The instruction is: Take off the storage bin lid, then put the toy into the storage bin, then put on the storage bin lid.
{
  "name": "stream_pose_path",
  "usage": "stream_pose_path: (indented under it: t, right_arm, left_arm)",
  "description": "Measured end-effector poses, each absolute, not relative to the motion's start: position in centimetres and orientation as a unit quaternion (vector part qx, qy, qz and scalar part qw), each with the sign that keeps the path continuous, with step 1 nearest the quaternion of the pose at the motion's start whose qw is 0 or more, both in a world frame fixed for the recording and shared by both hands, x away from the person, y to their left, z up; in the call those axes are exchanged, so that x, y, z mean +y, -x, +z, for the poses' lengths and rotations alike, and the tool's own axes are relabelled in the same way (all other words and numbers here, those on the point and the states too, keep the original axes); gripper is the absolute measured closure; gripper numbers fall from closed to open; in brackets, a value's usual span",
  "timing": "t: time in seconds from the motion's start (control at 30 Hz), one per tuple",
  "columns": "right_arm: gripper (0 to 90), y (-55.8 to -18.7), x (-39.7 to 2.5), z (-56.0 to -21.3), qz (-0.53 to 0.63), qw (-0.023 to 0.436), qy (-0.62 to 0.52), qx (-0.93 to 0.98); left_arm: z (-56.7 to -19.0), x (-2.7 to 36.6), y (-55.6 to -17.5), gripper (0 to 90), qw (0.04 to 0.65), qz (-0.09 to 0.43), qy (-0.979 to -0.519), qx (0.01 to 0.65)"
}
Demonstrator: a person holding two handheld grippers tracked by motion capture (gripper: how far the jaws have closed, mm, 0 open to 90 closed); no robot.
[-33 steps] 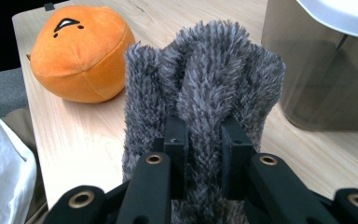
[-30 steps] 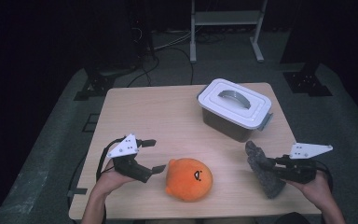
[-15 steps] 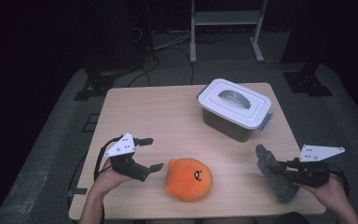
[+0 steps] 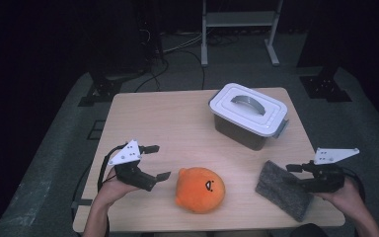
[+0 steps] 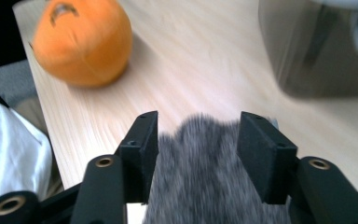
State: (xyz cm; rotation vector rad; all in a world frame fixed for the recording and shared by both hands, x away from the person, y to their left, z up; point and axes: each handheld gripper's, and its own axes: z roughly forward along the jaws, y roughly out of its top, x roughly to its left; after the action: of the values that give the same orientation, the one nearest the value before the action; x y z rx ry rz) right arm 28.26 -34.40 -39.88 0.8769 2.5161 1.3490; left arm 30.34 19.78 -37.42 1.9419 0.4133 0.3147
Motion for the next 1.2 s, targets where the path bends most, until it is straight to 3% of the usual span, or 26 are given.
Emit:
stream_pose_path:
  t: [0.43, 1.2]
  right_arm:
    - [35.4, -32.4, -30.0, -32.8, 0.481, 0.112, -0.241, 0.835]
    - [33.4, -37.4, -25.1, -29.5, 0.474, 0.122, -0.207, 0.847]
  left_arm:
    - [-38.0, 20.7, -30.6, 4.3, 0.526, 0.136, -0.817, 0.192]
    - [-38.0, 21.6, -30.4, 3.5, 0.532, 0.139, -0.81, 0.202]
